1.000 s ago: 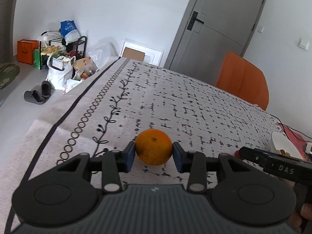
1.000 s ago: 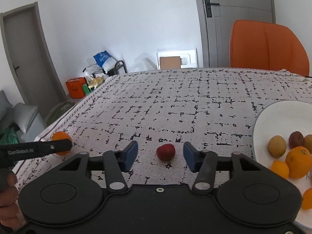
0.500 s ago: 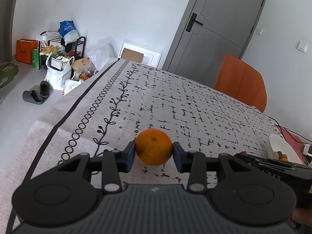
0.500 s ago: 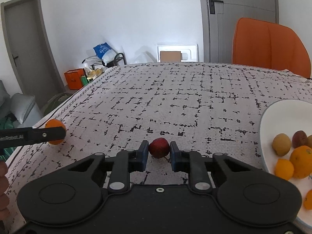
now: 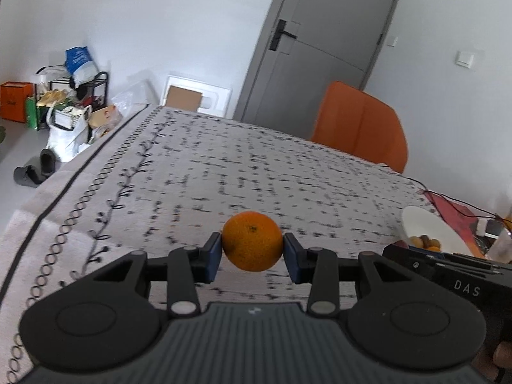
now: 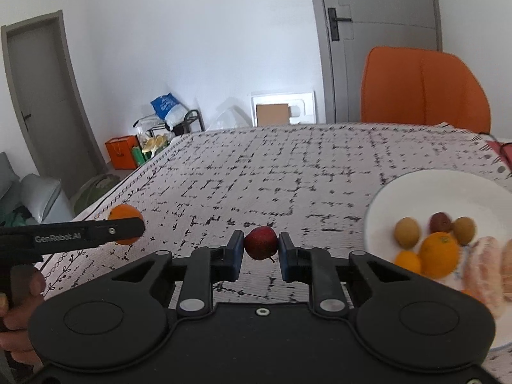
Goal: Organize fruits
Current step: 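Carry the orange and red plum onto the white plate and open both grippers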
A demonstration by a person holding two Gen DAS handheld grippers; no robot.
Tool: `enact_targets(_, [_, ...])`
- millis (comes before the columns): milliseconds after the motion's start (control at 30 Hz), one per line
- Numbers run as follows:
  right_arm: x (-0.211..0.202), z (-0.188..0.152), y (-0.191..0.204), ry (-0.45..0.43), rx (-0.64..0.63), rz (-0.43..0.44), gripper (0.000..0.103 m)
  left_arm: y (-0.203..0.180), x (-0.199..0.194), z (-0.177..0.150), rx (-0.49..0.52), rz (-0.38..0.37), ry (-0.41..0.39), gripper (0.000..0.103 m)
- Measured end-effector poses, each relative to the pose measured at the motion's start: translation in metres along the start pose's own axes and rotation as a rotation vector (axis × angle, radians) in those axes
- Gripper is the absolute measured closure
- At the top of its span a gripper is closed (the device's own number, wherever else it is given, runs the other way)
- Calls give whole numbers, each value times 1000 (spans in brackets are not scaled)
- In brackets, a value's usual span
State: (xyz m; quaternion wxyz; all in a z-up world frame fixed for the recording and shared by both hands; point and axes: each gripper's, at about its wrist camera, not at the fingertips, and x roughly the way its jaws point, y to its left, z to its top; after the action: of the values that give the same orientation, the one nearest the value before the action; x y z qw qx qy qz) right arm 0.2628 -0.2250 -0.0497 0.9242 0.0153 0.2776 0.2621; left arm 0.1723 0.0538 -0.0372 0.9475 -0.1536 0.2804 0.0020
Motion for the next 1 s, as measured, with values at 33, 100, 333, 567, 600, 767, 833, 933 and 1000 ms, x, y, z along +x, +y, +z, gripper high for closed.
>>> enact_targets(33, [-5,0,-2,-7,-2,-8,82,-5,0,-1,6,-11,-2,63])
enact_targets(100, [-14,1,-7,-21,1,-22,82,-14,-1,-2,16,-27,-1,63])
enact_targets(333, [-36,-3,-26,-56,31,-66,82,-40,0,-8,60,-70,9,63])
enact_targets(567, [-51,-13,-45,-74,63,-98,82,-60,-3,-12,86,-89,7,63])
enact_targets(600, [-53,-14,-48,-77,67,-100,82,-63,-3,-12,91,-91,8,63])
enact_targets(767, [-64,-21,-60,-92,94,-116,82,-76,-3,-15,112,-95,10,63])
enact_targets(833, [-68,-23,-65,-99,106,-122,82,-82,-3,-16,121,-95,11,63])
enact_targets(933, [-73,-26,-72,-106,122,-126,81,-90,-3,-17,134,-97,10,63])
enact_targets(1000, [-74,-30,-78,-101,132,-125,80,-96,-3,-18,145,-97,10,63])
